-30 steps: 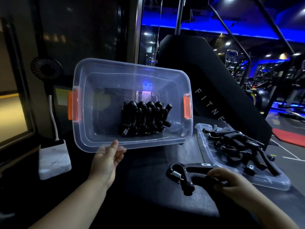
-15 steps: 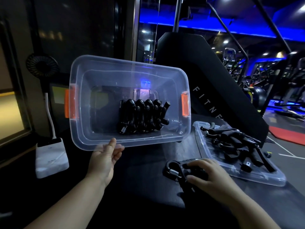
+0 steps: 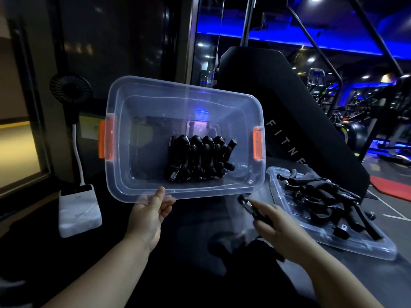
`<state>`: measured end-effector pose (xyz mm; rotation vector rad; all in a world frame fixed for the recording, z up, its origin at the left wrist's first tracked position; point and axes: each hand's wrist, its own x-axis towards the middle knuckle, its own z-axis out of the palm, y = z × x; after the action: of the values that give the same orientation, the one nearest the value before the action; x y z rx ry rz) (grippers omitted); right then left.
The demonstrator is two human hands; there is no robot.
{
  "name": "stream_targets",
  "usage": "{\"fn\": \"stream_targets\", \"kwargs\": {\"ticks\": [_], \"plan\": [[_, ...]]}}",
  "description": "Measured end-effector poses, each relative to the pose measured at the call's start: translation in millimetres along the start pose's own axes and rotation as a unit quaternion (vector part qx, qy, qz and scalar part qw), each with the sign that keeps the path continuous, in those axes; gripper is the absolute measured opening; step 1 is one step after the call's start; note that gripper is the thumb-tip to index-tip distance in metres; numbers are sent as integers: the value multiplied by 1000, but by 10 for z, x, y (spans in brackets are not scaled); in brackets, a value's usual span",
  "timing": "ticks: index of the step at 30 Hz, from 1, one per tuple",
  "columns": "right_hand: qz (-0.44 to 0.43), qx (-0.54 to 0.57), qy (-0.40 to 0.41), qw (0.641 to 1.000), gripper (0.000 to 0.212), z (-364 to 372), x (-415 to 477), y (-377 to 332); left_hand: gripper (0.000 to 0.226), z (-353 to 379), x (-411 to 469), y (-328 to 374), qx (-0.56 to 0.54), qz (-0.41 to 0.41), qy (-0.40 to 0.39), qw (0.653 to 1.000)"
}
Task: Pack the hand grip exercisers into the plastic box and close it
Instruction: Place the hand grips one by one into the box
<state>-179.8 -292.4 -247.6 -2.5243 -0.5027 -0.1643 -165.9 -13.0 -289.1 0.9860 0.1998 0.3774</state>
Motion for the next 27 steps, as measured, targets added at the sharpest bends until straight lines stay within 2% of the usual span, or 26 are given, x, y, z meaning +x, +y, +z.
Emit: {"fn": "stream_targets", "kwargs": {"ticks": [2,6,11,15,20,22,26,27], "plan": [[12,106,29,994,35,-33,39,-62,18,-1,-1,-1,1,1,-2,1000],[33,275,33,960,9,-50,57,-203,18,2,1,-1,0,1,-3,1000],[76,428,63,899,19,-30,91,-286,18,-7,9,-5,-6,3,-2,1000],[88,473,56,875,18,-34,118,-336,18,-4,3,-1,-4,5,-3,1000],[72,430,17,900,13,-54,149,-348,17,-3,1,2,-5,5,-4,1000],[66,418,-2,906,21,-86,167,-332,17,-5,-2,4,-5,2,-5,1000],[46,396,-39,916,79,-177,179,-297,18,-2,-10,10,-7,0,-5,1000],[39,389,-47,919,84,-193,180,-307,18,0,-13,13,-9,0,-5,1000]]}}
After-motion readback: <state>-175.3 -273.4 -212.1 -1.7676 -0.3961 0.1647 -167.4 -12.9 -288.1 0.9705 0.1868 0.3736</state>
